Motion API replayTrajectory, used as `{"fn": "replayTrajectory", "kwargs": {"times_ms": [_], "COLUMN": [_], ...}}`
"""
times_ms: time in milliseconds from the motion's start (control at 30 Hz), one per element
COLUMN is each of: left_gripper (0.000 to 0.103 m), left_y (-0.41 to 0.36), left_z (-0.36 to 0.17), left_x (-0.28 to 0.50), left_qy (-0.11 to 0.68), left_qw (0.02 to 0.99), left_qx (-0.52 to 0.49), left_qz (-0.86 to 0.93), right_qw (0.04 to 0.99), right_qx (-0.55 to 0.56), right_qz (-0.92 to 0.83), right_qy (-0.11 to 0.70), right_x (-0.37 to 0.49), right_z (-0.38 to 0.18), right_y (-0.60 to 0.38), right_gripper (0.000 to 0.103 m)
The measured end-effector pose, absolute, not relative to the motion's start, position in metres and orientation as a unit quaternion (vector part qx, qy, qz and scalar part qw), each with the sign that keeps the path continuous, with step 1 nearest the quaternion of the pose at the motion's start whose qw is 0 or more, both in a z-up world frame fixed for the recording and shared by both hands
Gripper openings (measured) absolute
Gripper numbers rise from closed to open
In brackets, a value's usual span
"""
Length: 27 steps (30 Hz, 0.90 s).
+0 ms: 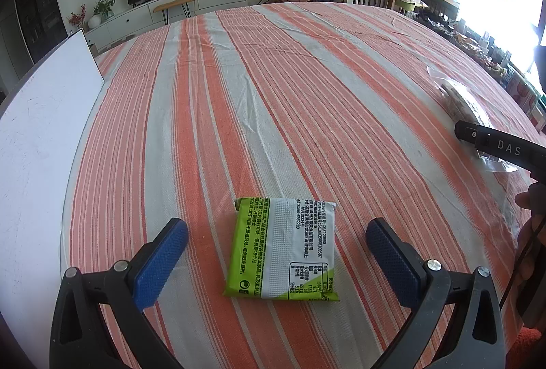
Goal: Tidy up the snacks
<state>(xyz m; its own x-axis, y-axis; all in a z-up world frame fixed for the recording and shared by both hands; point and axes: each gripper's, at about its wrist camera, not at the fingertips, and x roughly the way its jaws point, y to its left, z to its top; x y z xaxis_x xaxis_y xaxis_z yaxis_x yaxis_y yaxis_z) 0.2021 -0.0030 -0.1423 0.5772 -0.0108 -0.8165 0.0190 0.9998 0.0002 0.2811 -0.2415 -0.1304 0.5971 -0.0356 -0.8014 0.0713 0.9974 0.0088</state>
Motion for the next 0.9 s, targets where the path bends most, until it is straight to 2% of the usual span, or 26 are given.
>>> {"fn": "replayTrajectory", "kwargs": {"times_ms": [233,267,300,333,367,467,600,733,900], "left_gripper": [0.103,0.097,0.071,0.052,0.048,0.048,0.048,0.048,0.049], "left_y": [-0.002,-0.002,-0.001,-0.001,-0.001,0.01,0.023,0.045,0.112], "left_z": [-0.142,-0.14,-0.137,-0.131,-0.13,-0.124,-0.077,-0.005,0.071], "left_x": [0.202,0.202,0.2,0.198,0.197,0.187,0.147,0.093,0.017], "left_qy": [0.466,0.474,0.471,0.466,0.475,0.486,0.448,0.396,0.333], "left_qw": [0.884,0.88,0.882,0.885,0.88,0.871,0.879,0.888,0.916], "left_qx": [0.005,0.003,0.003,0.004,0.005,-0.052,-0.14,-0.192,-0.201], "left_qz": [-0.014,-0.015,-0.012,-0.017,-0.022,-0.043,-0.086,-0.132,-0.096], "right_qw": [0.892,0.886,0.877,0.87,0.864,0.836,0.818,0.806,0.779], "right_qx": [0.02,0.016,0.011,0.011,0.016,0.118,0.234,0.262,0.221], "right_qz": [-0.026,-0.02,-0.017,-0.012,-0.005,0.027,0.083,0.176,0.338], "right_qy": [0.451,0.462,0.48,0.493,0.504,0.535,0.52,0.501,0.48], "right_x": [0.281,0.283,0.286,0.287,0.288,0.281,0.247,0.214,0.176], "right_z": [-0.13,-0.13,-0.127,-0.122,-0.117,-0.11,-0.09,-0.044,0.032], "right_y": [-0.241,-0.241,-0.243,-0.245,-0.247,-0.274,-0.289,-0.245,-0.118], "right_gripper": [0.092,0.091,0.088,0.073,0.058,0.055,0.055,0.055,0.055]}}
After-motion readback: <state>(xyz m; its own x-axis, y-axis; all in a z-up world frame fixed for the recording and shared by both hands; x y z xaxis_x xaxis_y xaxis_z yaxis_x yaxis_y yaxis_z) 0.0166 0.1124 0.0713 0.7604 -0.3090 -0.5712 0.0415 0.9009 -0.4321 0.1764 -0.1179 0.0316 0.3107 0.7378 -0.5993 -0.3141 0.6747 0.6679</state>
